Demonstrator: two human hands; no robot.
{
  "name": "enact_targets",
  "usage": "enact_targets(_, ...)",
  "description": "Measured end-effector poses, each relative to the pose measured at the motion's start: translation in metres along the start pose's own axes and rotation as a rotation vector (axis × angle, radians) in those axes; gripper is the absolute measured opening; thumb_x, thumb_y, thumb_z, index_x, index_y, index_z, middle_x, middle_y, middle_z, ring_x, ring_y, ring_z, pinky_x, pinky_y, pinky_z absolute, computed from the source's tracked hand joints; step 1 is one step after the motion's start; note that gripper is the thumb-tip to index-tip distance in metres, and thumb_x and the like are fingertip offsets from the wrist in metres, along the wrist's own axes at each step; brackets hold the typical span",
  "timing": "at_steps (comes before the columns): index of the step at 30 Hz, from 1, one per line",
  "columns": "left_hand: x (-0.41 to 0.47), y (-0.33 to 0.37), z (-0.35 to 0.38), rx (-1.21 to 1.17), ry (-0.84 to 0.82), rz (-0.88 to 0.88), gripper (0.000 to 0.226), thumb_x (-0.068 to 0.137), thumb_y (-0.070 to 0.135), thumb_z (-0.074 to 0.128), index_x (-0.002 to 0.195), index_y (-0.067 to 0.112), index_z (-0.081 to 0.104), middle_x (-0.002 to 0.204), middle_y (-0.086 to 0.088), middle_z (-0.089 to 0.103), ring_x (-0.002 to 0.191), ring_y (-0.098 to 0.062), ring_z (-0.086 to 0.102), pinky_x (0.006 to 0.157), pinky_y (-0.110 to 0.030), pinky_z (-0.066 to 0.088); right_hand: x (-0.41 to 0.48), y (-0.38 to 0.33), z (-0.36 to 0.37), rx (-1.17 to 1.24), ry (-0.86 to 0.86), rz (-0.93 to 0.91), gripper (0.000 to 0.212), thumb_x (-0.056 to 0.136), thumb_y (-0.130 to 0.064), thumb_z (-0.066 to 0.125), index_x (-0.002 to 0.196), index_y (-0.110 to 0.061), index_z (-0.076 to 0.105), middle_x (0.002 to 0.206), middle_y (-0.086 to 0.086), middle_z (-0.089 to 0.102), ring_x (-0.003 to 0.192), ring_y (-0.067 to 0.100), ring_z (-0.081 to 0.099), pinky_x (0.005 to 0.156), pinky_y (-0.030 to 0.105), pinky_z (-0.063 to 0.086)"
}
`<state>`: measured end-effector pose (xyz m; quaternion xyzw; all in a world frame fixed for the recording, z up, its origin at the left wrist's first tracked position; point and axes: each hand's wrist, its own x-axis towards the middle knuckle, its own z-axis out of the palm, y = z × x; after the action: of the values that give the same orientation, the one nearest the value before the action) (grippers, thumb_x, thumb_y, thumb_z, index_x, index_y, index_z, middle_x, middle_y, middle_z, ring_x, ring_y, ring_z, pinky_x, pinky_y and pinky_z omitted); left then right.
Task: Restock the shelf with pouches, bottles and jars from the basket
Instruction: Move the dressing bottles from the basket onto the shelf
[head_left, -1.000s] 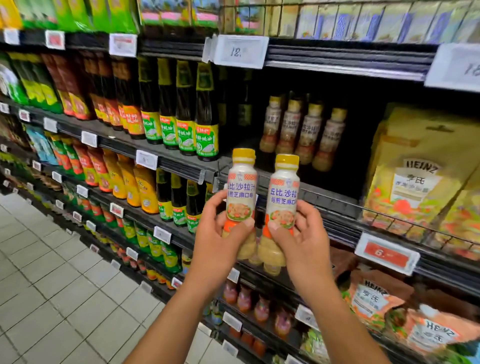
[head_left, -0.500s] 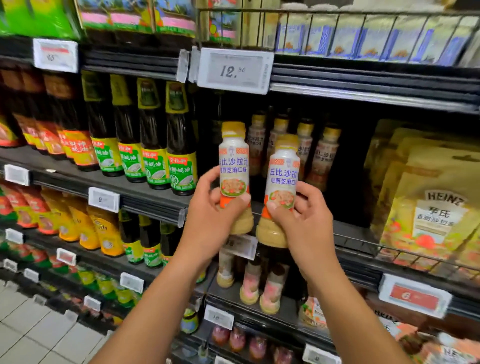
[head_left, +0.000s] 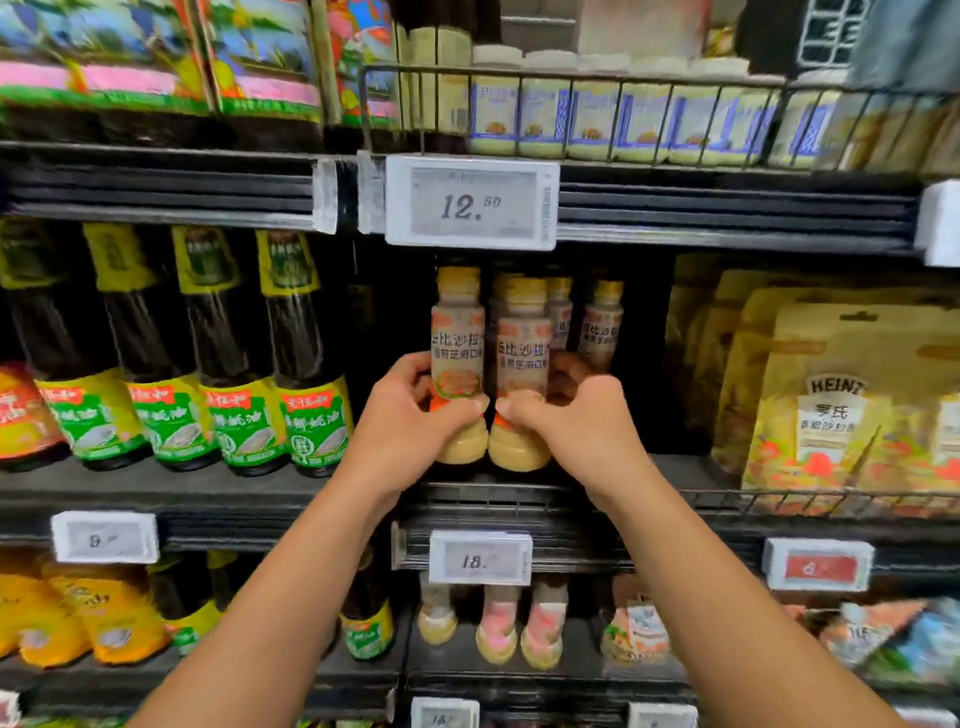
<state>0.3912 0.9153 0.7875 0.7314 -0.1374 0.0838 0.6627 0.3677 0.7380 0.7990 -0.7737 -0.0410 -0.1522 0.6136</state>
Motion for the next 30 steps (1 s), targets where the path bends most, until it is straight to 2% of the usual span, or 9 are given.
enact_targets(3, 0.009, -0.007, -0.005, 0.052, -0.047, -0.002, 0.05, 0.075, 0.019, 0.086, 0.111, 0.037, 0.056, 0.098, 0.021, 0.074, 0.09, 0.002, 0.071, 0.073, -0.014, 0.055, 0.005, 0.003, 0.0, -0.098, 0.02, 0.077, 0.031, 0.056, -0.041, 0.087, 0.082, -0.033, 0.073, 0.086, -0.01, 0.078, 0.082, 0.007, 0.074, 0.083, 0.04, 0.061)
enact_targets(8, 0.014, -0.022, -0.011, 0.095, -0.111, -0.036, 0.06, 0.073, 0.016, 0.087, 0.122, 0.028, 0.055, 0.103, 0.008, 0.075, 0.093, -0.002, 0.071, 0.085, -0.027, 0.056, 0.003, 0.0, 0.003, -0.246, 0.006, 0.153, 0.034, 0.066, -0.032, 0.091, 0.091, -0.017, 0.074, 0.089, -0.004, 0.077, 0.084, 0.01, 0.073, 0.085, 0.04, 0.061)
enact_targets(13, 0.013, -0.03, -0.016, 0.076, -0.114, -0.041, 0.067, 0.073, 0.014, 0.087, 0.128, 0.026, 0.051, 0.102, 0.015, 0.075, 0.095, 0.001, 0.07, 0.08, -0.017, 0.056, 0.001, -0.004, 0.004, -0.38, -0.015, 0.176, 0.047, 0.067, -0.036, 0.091, 0.101, -0.015, 0.069, 0.096, 0.003, 0.074, 0.088, 0.018, 0.072, 0.085, 0.044, 0.06)
enact_targets(16, 0.011, -0.03, -0.02, 0.156, -0.116, -0.06, 0.075, 0.066, 0.023, 0.092, 0.128, 0.028, 0.05, 0.106, 0.009, 0.071, 0.091, 0.002, 0.07, 0.081, -0.021, 0.057, -0.001, -0.005, 0.001, -0.469, -0.062, 0.186, 0.054, 0.064, -0.041, 0.092, 0.106, -0.017, 0.067, 0.099, -0.001, 0.074, 0.089, 0.015, 0.071, 0.083, 0.038, 0.06)
enact_targets(19, 0.01, -0.029, -0.024, 0.295, -0.085, -0.105, 0.07, 0.056, 0.035, 0.096, 0.112, 0.033, 0.054, 0.099, 0.003, 0.069, 0.079, -0.008, 0.071, 0.074, -0.03, 0.06, -0.004, -0.005, 0.001, -0.541, -0.07, 0.191, 0.054, 0.064, -0.041, 0.093, 0.106, -0.021, 0.066, 0.097, -0.008, 0.071, 0.085, 0.006, 0.066, 0.068, 0.023, 0.052)
enact_targets(21, 0.012, -0.03, -0.026, 0.334, -0.068, -0.125, 0.064, 0.054, 0.036, 0.097, 0.103, 0.031, 0.057, 0.09, 0.002, 0.071, 0.079, -0.013, 0.071, 0.078, -0.039, 0.06, -0.002, -0.007, 0.001, -0.579, -0.068, 0.194, 0.051, 0.066, -0.04, 0.092, 0.106, -0.02, 0.067, 0.095, -0.007, 0.07, 0.082, 0.006, 0.064, 0.062, 0.021, 0.049)
enact_targets(25, 0.024, -0.034, -0.023, 0.373, -0.028, -0.147, 0.055, 0.058, 0.028, 0.096, 0.098, 0.029, 0.057, 0.086, 0.004, 0.07, 0.08, -0.013, 0.07, 0.082, -0.043, 0.059, 0.013, -0.009, 0.003, -0.662, -0.114, 0.232, 0.058, 0.071, -0.041, 0.088, 0.118, -0.015, 0.067, 0.108, 0.003, 0.071, 0.095, 0.02, 0.066, 0.089, 0.038, 0.056)
enact_targets(27, 0.032, -0.035, -0.019, 0.38, 0.004, -0.15, 0.053, 0.059, 0.027, 0.095, 0.097, 0.028, 0.056, 0.087, 0.002, 0.07, 0.084, -0.016, 0.069, 0.084, -0.043, 0.058, 0.026, -0.009, 0.006, -0.73, -0.132, 0.245, 0.061, 0.076, -0.038, 0.085, 0.128, -0.014, 0.063, 0.12, 0.006, 0.069, 0.106, 0.024, 0.065, 0.097, 0.039, 0.054)
enact_targets(30, 0.045, -0.037, -0.014, 0.388, 0.039, -0.155, 0.053, 0.065, 0.025, 0.091, 0.105, 0.019, 0.058, 0.088, 0.002, 0.068, 0.086, -0.018, 0.067, 0.081, -0.035, 0.056, 0.046, -0.009, 0.011, -0.779, -0.174, 0.214, 0.064, 0.077, -0.03, 0.086, 0.134, -0.013, 0.06, 0.131, 0.006, 0.064, 0.116, 0.026, 0.062, 0.102, 0.037, 0.05)
